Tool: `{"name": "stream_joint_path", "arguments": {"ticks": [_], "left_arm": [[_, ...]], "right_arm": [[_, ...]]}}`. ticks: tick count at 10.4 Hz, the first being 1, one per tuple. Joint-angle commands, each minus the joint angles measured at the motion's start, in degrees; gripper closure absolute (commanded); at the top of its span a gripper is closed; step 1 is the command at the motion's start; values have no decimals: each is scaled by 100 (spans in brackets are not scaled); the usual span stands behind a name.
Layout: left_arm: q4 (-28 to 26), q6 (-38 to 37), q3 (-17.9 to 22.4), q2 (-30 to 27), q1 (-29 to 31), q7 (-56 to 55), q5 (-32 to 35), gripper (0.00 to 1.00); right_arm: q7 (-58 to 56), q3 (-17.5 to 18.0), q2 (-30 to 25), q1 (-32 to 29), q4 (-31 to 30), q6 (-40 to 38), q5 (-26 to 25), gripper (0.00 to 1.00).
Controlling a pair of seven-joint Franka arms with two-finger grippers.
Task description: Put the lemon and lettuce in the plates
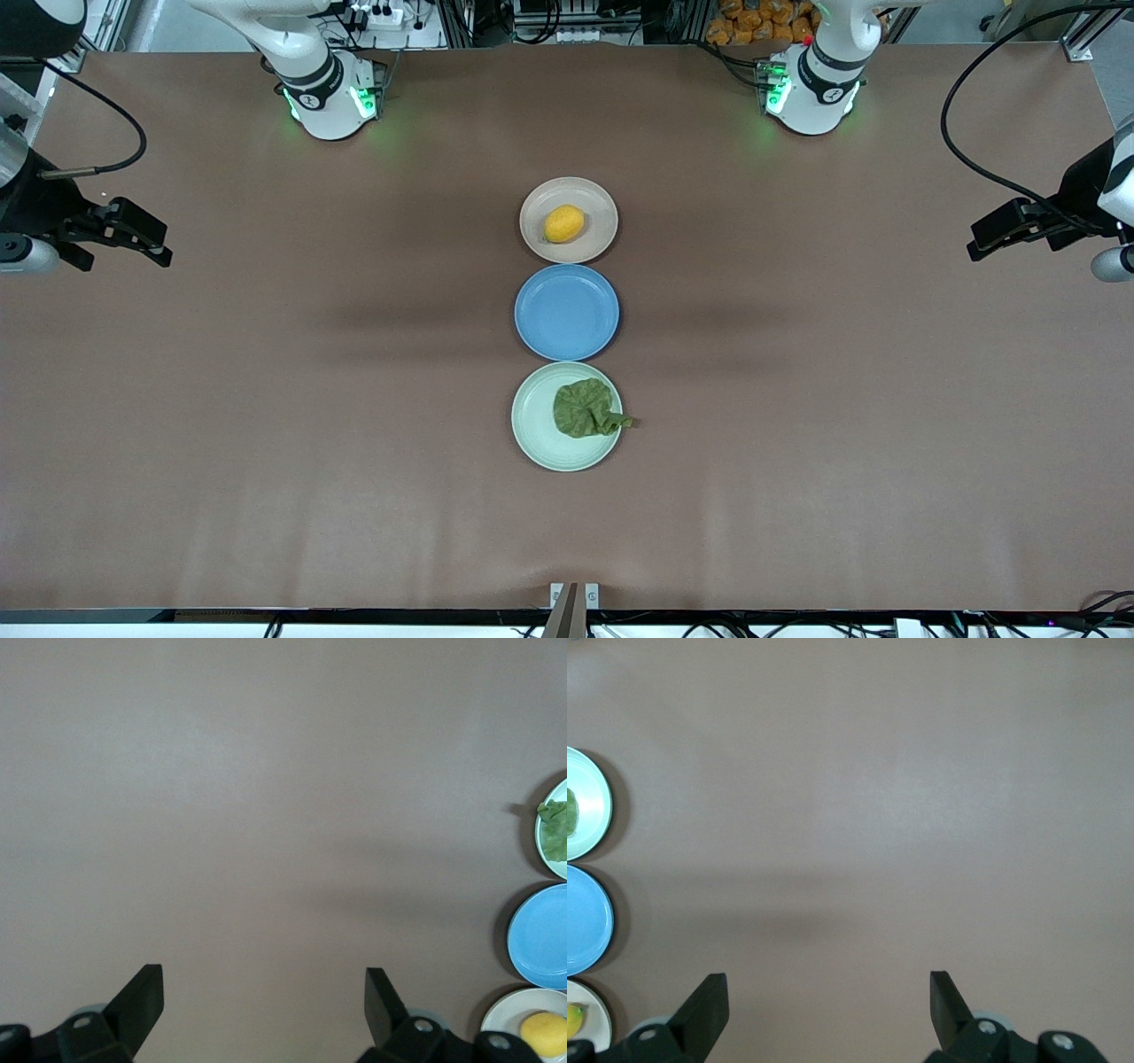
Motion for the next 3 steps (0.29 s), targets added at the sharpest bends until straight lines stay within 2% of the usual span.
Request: {"name": "stream_joint_path", "arguments": {"ticks": [1,3], "left_arm": [[47,34,8,-5,25,159,-62,0],[47,60,-1,-5,25,159,-71,0]], "right_arm": [[-65,-62,-227,69,-231,28,-115,0],[-65,-62,-227,61,-231,19,-115,0]]}}
